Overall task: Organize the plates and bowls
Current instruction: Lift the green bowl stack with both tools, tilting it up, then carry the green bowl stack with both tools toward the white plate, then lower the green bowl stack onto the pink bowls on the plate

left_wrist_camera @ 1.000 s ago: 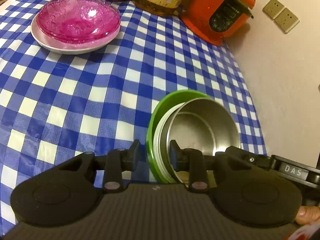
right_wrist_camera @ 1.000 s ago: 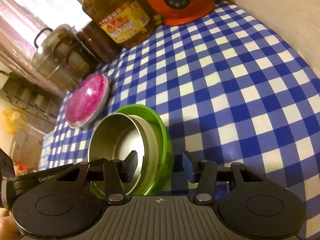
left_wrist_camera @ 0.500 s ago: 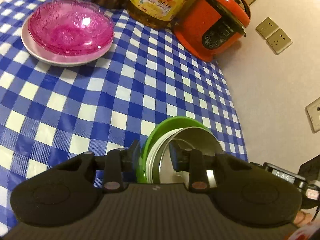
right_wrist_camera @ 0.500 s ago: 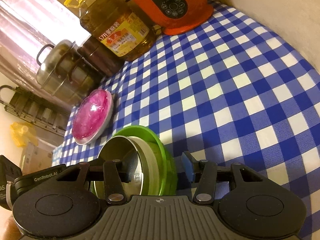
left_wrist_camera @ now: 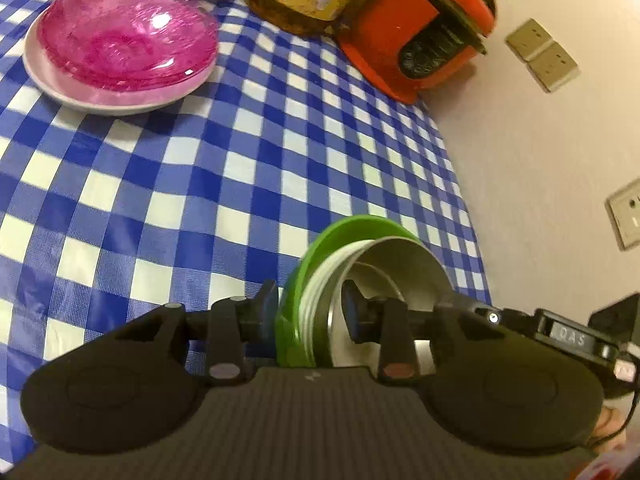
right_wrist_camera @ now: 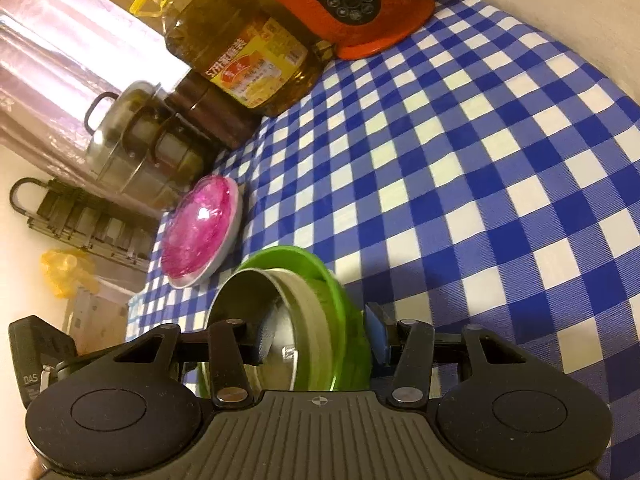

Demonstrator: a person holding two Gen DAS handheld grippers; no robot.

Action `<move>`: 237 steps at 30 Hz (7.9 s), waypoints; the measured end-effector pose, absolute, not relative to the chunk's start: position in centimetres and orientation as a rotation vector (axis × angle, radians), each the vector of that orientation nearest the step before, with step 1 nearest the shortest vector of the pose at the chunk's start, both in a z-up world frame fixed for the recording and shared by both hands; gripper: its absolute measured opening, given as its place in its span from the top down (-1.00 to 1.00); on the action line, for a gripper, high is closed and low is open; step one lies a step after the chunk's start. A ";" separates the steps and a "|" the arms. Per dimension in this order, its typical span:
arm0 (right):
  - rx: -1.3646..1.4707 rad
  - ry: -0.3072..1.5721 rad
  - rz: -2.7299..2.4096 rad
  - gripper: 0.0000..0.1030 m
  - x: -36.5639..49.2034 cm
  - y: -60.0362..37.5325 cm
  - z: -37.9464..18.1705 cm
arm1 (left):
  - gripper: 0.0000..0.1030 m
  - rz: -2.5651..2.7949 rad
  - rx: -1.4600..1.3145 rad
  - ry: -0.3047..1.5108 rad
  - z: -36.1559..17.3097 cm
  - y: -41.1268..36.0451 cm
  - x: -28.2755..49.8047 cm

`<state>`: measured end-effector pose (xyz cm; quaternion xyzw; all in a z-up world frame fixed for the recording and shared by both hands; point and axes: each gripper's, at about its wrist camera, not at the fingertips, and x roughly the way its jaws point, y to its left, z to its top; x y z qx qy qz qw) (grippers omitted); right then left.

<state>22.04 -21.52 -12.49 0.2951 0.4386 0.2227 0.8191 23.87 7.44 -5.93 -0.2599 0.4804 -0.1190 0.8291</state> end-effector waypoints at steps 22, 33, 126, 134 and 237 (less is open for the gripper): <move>0.651 0.962 0.501 0.25 21.8 -22.2 -14.5 | 0.53 -0.398 -0.512 1.049 -7.6 8.4 24.8; 0.625 0.949 0.494 0.24 21.6 -21.8 -14.5 | 0.59 -0.364 -0.419 1.044 -7.1 7.3 24.5; 0.428 0.826 0.392 0.36 21.3 -14.7 -8.5 | 0.64 0.027 -0.510 0.861 -1.6 7.6 22.4; 0.424 0.843 0.437 0.36 22.8 -11.4 -7.0 | 0.64 0.072 -0.522 0.854 -0.2 10.7 22.8; 0.459 0.994 0.564 0.36 44.6 5.9 -12.8 | 0.65 0.217 -0.515 0.883 -6.8 26.9 40.3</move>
